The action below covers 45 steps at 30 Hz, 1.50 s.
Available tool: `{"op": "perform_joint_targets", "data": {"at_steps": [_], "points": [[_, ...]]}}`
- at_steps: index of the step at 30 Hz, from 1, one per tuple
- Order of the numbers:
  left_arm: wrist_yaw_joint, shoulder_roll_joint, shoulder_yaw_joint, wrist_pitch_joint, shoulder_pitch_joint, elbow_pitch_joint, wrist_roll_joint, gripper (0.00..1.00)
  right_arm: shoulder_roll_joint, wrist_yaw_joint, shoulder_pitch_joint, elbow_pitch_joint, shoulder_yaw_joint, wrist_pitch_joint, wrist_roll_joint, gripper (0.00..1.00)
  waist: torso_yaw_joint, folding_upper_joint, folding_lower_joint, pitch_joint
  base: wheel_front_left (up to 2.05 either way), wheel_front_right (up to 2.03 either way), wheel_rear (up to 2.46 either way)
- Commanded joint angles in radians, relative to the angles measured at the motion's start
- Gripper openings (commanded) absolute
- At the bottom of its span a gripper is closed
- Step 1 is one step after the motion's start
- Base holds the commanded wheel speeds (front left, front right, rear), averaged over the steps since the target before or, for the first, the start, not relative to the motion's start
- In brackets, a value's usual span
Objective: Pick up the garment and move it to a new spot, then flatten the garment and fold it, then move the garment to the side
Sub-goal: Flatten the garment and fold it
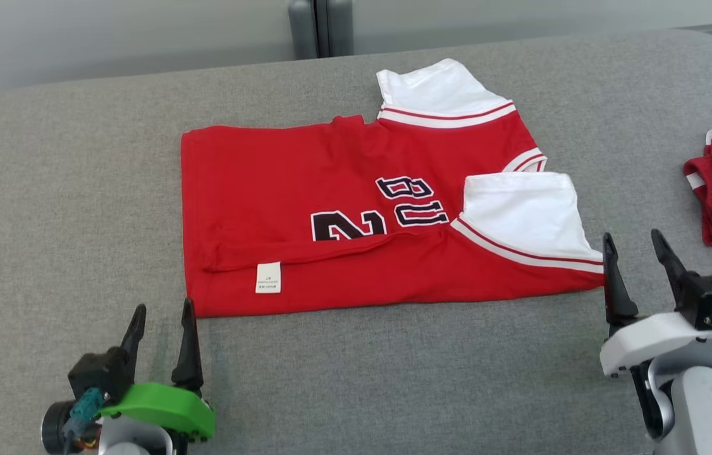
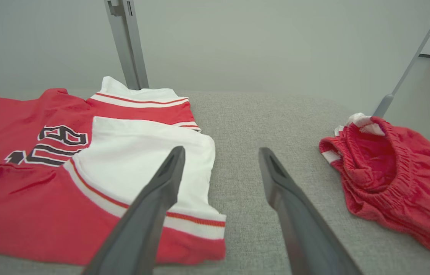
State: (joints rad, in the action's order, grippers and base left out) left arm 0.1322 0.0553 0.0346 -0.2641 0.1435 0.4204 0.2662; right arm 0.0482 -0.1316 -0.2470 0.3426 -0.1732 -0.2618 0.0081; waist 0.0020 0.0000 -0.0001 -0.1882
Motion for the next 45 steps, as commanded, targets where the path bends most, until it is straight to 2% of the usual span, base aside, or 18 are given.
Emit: {"op": "perform_joint_targets", "data": {"at_steps": [1,6,12,21,27,33,36,45], "points": [[-0.003,0.000,-0.010,0.001,-0.039,-0.006,-0.013,1.00,0.005,0.002,0.034,0.007,0.006,-0.004,0.005,1.00,-0.008,0.0000,0.0001,0.049,0.00,0.00,0.00],[-0.003,-0.003,-0.017,0.001,-0.136,-0.022,-0.060,1.00,0.006,0.002,0.123,0.028,0.016,-0.004,0.025,1.00,-0.014,0.0000,0.0001,0.107,0.00,0.00,0.00],[-0.008,-0.003,0.000,0.001,-0.234,-0.040,-0.052,1.00,0.005,0.002,0.208,0.052,0.022,-0.004,0.040,1.00,-0.017,0.0000,0.0001,0.160,0.00,0.00,0.00],[-0.020,-0.003,0.031,0.001,-0.259,-0.055,-0.052,1.00,0.005,0.002,0.235,0.064,0.034,-0.004,0.053,1.00,-0.014,0.0000,0.0001,0.168,0.00,0.00,0.00],[-0.016,-0.003,0.020,0.001,-0.163,-0.036,-0.034,1.00,0.005,0.002,0.181,0.046,0.039,-0.004,0.055,1.00,-0.013,0.0000,0.0001,0.095,0.00,0.00,0.00],[-0.002,-0.003,-0.004,0.001,0.002,0.011,-0.042,1.00,0.005,0.002,0.083,0.012,0.046,-0.004,0.064,1.00,-0.029,0.0000,0.0001,-0.053,0.00,0.00,0.00],[0.000,0.004,0.028,0.001,0.049,0.027,-0.032,1.00,0.005,0.002,0.047,0.001,0.047,-0.004,0.068,1.00,-0.039,0.0000,0.0001,-0.099,0.00,0.00,0.00],[0.000,0.026,0.026,0.003,0.100,0.146,-0.013,1.00,0.005,0.002,-0.004,0.018,0.042,-0.004,0.064,1.00,-0.052,0.0000,0.0001,-0.160,0.00,0.00,0.00]]}}
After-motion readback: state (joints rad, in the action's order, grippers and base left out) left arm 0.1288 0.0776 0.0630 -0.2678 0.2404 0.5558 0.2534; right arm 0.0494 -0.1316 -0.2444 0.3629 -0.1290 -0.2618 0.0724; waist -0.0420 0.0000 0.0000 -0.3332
